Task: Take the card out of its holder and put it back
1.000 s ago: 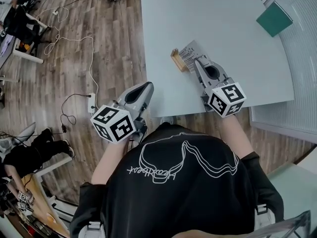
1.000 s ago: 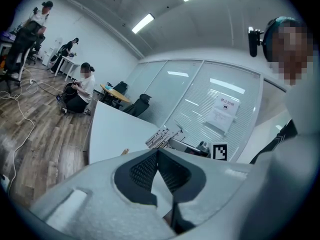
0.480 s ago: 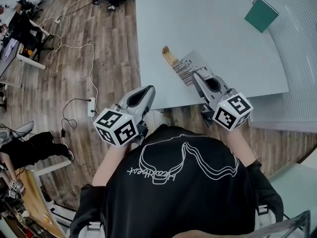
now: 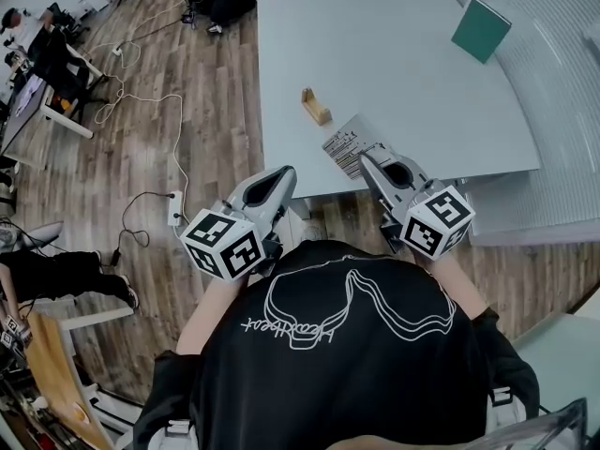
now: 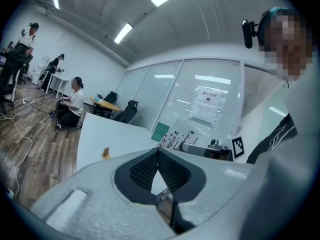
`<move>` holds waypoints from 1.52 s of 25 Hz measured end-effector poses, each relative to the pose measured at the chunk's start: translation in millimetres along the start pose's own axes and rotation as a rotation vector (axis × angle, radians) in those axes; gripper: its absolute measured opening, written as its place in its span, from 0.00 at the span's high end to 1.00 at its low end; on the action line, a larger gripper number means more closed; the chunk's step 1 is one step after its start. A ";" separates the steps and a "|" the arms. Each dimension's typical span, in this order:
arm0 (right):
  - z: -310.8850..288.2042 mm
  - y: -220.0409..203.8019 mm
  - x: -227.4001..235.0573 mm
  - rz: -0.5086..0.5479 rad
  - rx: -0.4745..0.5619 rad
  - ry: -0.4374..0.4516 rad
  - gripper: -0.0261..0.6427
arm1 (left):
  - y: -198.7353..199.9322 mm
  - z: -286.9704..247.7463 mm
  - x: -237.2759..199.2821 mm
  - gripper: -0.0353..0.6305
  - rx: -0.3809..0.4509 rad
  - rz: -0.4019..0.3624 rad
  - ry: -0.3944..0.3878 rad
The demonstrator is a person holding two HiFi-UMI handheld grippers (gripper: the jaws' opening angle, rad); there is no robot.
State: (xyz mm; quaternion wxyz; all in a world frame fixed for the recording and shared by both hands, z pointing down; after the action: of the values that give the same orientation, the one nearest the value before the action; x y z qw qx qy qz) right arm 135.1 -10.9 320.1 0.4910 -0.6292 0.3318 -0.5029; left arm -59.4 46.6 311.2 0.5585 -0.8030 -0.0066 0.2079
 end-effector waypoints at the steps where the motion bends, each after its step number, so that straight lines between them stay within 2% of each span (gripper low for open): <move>1: 3.1 -1.4 -2.0 0.002 -0.002 0.001 0.93 | -2.3 1.8 3.2 0.93 0.000 -0.005 0.002; 13: 29.9 -0.1 -29.9 0.027 0.001 0.012 0.93 | -11.7 24.7 33.5 0.93 0.016 -0.016 -0.011; 22: 42.8 -9.8 -20.0 0.025 0.019 0.020 0.93 | -25.1 16.6 44.4 0.93 0.020 -0.027 -0.008; 38: 41.1 -4.0 -18.7 0.014 0.025 0.012 0.93 | -19.9 11.2 45.4 0.93 0.000 -0.026 -0.023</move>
State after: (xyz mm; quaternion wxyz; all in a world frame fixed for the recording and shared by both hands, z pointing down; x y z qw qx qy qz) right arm 169.0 19.0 317.6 0.5004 -0.6174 0.3329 -0.5075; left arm -17.3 75.1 311.1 0.5610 -0.8004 -0.0234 0.2098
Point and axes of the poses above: the fingertips, and each gripper's own axes: z backward along the fingers, x to its right, y out of its top, the point moved 6 cm from there along z, backward along the fingers, and after that the axes turned 15 degrees about y, right-handed, at the moved point
